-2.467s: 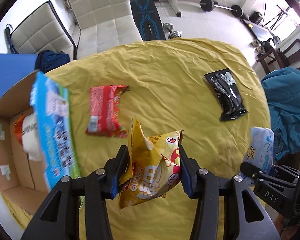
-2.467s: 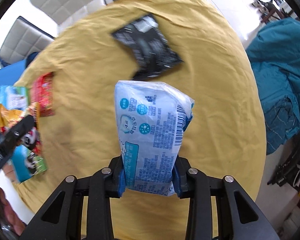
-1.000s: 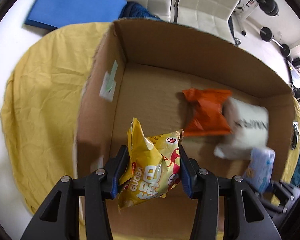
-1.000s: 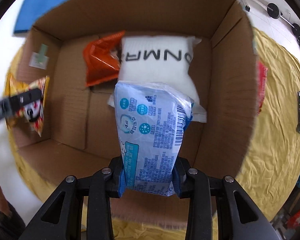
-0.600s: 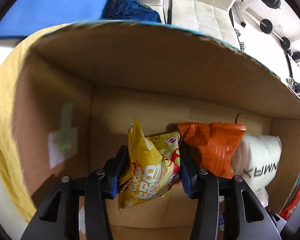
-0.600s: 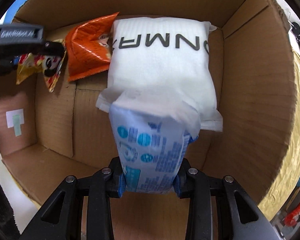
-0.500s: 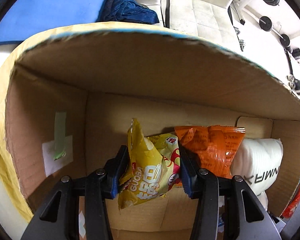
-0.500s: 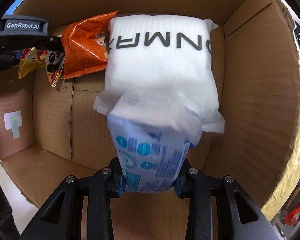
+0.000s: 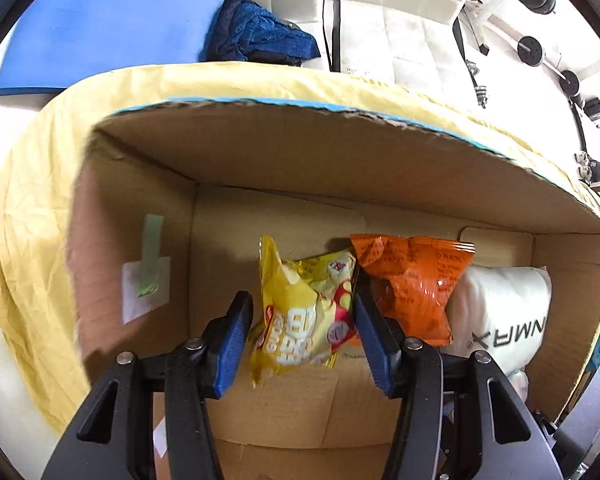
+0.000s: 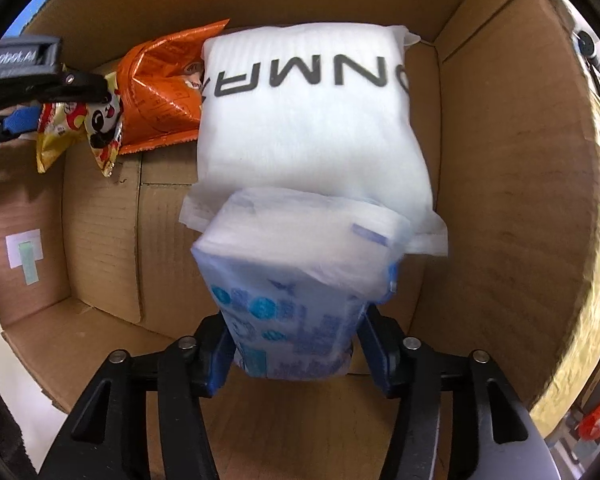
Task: Organize soft objects
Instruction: 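Lower both held packs into the box and open both grippers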
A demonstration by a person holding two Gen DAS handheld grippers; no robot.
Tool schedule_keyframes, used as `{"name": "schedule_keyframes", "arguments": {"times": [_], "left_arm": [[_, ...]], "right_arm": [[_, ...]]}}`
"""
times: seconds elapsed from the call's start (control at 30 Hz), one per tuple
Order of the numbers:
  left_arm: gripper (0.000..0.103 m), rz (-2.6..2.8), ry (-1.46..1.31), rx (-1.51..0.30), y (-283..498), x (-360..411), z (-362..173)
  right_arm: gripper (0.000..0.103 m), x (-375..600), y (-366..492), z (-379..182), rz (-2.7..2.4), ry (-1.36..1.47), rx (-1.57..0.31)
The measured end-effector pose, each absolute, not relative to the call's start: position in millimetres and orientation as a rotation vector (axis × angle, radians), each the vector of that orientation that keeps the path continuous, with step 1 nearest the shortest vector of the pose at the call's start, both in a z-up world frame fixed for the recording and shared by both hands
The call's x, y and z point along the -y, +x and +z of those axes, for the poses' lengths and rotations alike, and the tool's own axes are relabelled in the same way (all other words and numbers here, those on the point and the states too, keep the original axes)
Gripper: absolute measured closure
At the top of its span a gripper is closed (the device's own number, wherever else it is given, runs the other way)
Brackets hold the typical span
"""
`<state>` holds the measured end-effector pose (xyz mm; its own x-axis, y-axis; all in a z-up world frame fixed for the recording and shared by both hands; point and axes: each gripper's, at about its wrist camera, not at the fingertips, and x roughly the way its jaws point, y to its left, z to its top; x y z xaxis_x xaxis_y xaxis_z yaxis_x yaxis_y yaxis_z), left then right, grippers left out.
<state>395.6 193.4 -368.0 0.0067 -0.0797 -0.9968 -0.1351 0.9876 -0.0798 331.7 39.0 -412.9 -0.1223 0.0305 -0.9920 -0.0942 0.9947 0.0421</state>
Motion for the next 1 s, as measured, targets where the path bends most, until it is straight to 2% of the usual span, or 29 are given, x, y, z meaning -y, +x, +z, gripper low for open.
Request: {"name": "schedule_keyframes", "arguments": {"times": [0.1, 0.13, 0.17, 0.37, 0.43, 0.53, 0.6, 1.0], "left_arm": [[0.050, 0.044, -0.168, -1.542, 388.7, -193.5, -355.9], [0.046, 0.039, -0.171, -1.530, 384.6, -193.8, -350.2], [0.038, 0.038, -0.172, -1.522, 384.9, -193.4, -349.3], [0.036, 0.039, -0.172, -1.455, 365.1, -193.1, -321.7], [0.026, 0.032, -0.172, -1.442, 358.8, -192.9, -316.7], [0.024, 0.035, -0.157, -1.424, 350.2, -191.0, -309.1], [0.003, 0.031, -0.156, -1.417, 346.6, -192.0, -307.6], [0.002, 0.069, -0.136, -1.351, 341.3, -201.9, -294.3]], "right_arm": [[0.040, -38.0, 330.0, -404.8, 0.103, -0.033, -1.679], [0.039, -37.3, 329.4, -401.8, 0.101, -0.030, -1.674], [0.039, -37.1, 328.3, -398.9, 0.105, -0.024, -1.668], [0.032, -34.4, 323.5, -375.8, 0.111, -0.003, -1.626], [0.029, -34.4, 320.7, -365.6, 0.113, -0.002, -1.605], [0.026, -30.0, 312.2, -353.2, 0.121, -0.004, -1.584], [0.023, -32.2, 310.5, -344.8, 0.124, -0.009, -1.566], [0.020, -25.8, 300.2, -318.2, 0.115, -0.008, -1.528]]}}
